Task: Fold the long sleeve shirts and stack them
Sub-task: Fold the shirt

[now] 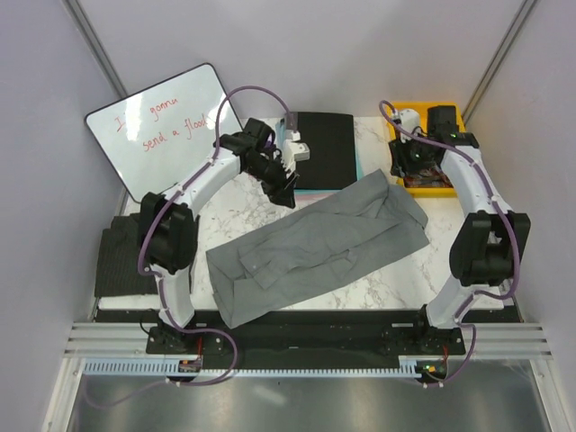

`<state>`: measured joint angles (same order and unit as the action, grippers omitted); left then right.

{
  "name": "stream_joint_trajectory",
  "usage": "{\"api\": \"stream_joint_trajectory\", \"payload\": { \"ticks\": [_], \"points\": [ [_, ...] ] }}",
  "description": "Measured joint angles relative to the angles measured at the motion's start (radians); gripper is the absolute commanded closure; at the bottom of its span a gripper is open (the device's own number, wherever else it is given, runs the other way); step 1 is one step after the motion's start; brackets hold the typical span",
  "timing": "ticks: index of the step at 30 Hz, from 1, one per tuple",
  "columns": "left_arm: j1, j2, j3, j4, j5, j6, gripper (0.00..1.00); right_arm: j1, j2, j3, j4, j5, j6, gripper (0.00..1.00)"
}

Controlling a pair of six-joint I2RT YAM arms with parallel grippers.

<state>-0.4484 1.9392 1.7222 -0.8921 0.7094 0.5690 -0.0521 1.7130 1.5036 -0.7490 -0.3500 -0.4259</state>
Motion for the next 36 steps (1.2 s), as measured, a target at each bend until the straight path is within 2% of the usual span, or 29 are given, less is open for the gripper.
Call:
{"api": "stream_joint_trajectory", "payload": {
  "ticks": [6,12,16,17,18,24,27,36],
  "points": [
    [0.041,0.002,-0.128,0.012,0.007,-0.019,0.28,0.124,0.210,0.269,0.011,-0.005,-0.062,0.42],
    [0.130,-0.014,-0.258,0.012,-0.002,-0.008,0.27,0.144,0.421,0.428,-0.008,0.037,-0.097,0.40],
    [0.145,-0.061,-0.320,0.011,-0.025,0.010,0.24,0.143,0.489,0.443,-0.034,0.068,-0.111,0.36],
    [0.145,-0.073,-0.331,0.015,-0.028,0.013,0.20,0.142,0.496,0.443,-0.038,0.073,-0.114,0.36],
    [0.145,-0.084,-0.342,0.021,-0.031,0.015,0.01,0.142,0.503,0.443,-0.042,0.078,-0.115,0.36],
    [0.167,-0.101,-0.377,0.058,-0.062,0.023,0.01,0.142,0.507,0.441,-0.045,0.086,-0.121,0.38],
    [0.183,-0.101,-0.388,0.067,-0.082,0.023,0.01,0.142,0.507,0.438,-0.054,0.086,-0.122,0.44],
    [0.196,-0.101,-0.426,0.085,-0.102,0.023,0.01,0.142,0.508,0.434,-0.104,0.085,-0.133,0.47]
  ]
}}
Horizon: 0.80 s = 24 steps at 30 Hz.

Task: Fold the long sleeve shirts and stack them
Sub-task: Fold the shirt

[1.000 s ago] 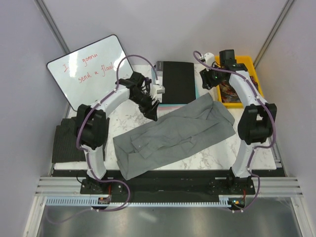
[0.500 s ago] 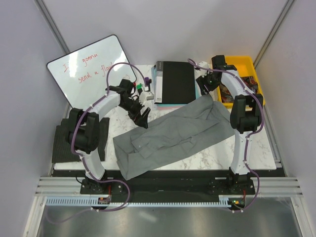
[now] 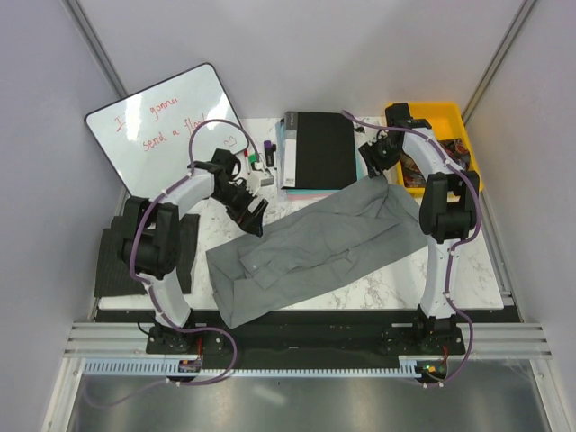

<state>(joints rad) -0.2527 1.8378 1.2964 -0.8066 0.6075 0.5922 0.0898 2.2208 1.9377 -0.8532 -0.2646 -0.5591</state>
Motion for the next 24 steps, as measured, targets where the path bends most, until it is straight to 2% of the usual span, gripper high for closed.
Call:
{"api": "stream_joint_trajectory", "payload": {
  "ticks": [7,14,17,18,20,21,24],
  "points": [
    [0.005,-0.001,-0.042,0.026,-0.014,0.000,0.02,-0.005,0.000,0.000,-0.028,0.000,-0.005,0.42],
    [0.016,-0.017,-0.113,0.036,-0.023,0.000,0.03,-0.018,0.000,0.000,-0.031,0.005,0.005,0.47],
    [0.016,-0.025,-0.124,0.038,-0.023,0.000,0.04,-0.021,0.000,0.000,-0.031,0.008,0.009,0.66],
    [0.016,-0.027,-0.125,0.039,-0.023,0.000,0.05,-0.022,0.000,0.000,-0.032,0.008,0.009,0.78],
    [0.016,-0.027,-0.126,0.040,-0.024,0.000,0.07,-0.022,0.000,0.000,-0.039,0.008,0.008,0.89],
    [0.016,-0.027,-0.126,0.040,-0.024,0.000,0.09,-0.022,0.000,0.000,-0.045,0.002,0.008,1.00],
    [0.016,-0.029,-0.141,0.051,-0.023,0.000,0.18,-0.021,0.000,0.000,-0.056,-0.022,0.008,1.00]
  ]
}}
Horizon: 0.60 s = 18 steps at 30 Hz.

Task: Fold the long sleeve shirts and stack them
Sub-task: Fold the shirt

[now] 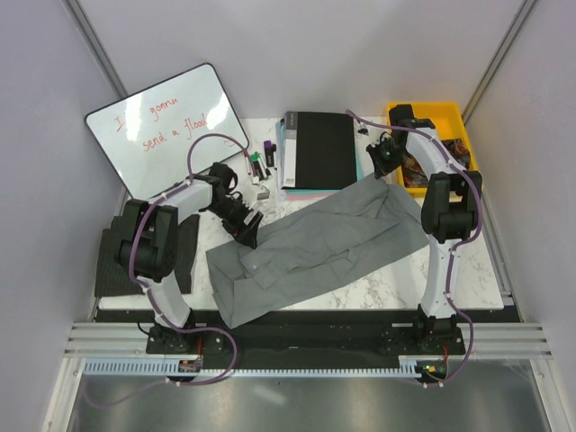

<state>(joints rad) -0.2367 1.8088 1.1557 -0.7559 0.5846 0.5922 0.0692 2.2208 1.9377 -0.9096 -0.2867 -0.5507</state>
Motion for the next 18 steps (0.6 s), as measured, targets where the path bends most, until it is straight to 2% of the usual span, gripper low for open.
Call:
{"api": "stream_joint_trajectory", "payload": {
  "ticks": [1,7,13,18],
  "points": [
    [0.000,0.000,-0.007,0.001,0.000,0.000,0.22,0.001,0.000,0.000,-0.003,-0.008,0.003,1.00],
    [0.000,-0.021,-0.049,0.005,0.001,0.000,0.33,0.031,-0.042,0.000,-0.011,-0.031,0.023,1.00],
    [0.007,-0.034,-0.069,0.004,-0.009,0.000,0.34,0.124,-0.096,0.039,-0.005,-0.016,0.054,1.00],
    [0.023,-0.047,-0.072,0.005,-0.028,-0.002,0.37,0.219,-0.066,0.175,0.002,0.050,0.082,1.00]
  ]
}}
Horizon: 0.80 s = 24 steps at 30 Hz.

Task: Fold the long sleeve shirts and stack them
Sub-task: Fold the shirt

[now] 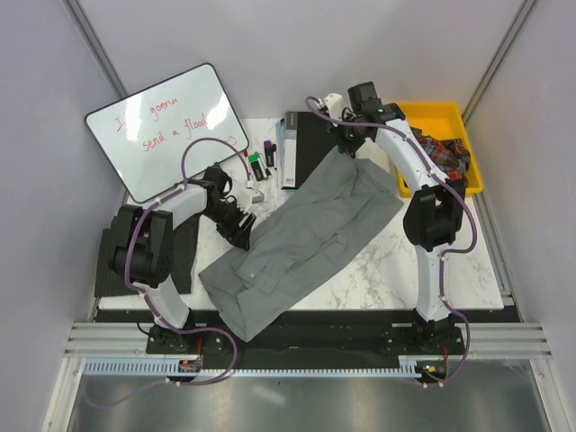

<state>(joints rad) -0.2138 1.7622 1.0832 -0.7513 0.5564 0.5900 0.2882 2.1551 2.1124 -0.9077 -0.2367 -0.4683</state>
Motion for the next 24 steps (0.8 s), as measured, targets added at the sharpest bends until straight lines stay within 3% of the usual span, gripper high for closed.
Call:
{"api": "stream_joint_trajectory", "payload": {
  "ticks": [6,16,17,18,19,20,22,24],
  "points": [
    [0.006,-0.029,-0.024,0.002,-0.006,-0.018,0.46,0.086,0.103,0.171,0.129,0.127,0.028,1.00],
    [0.006,-0.030,-0.041,-0.003,0.022,-0.058,0.48,0.227,0.246,0.188,0.549,0.328,-0.045,1.00],
    [0.006,-0.030,-0.041,-0.005,0.029,-0.068,0.48,0.245,0.262,0.191,0.594,0.341,-0.063,0.92],
    [0.006,-0.030,-0.041,-0.006,0.038,-0.079,0.47,0.262,0.278,0.193,0.640,0.352,-0.079,0.78],
    [0.006,-0.030,-0.041,-0.006,0.050,-0.091,0.45,0.277,0.290,0.194,0.679,0.363,-0.091,0.38],
    [0.006,-0.030,-0.041,-0.006,0.066,-0.106,0.43,0.291,0.298,0.194,0.711,0.376,-0.109,0.23],
    [0.006,-0.032,-0.041,-0.009,0.087,-0.127,0.37,0.313,0.303,0.190,0.755,0.400,-0.130,0.12],
    [0.006,-0.042,-0.042,-0.012,0.093,-0.142,0.34,0.325,0.285,0.158,0.808,0.427,-0.152,0.09]
  ]
}}
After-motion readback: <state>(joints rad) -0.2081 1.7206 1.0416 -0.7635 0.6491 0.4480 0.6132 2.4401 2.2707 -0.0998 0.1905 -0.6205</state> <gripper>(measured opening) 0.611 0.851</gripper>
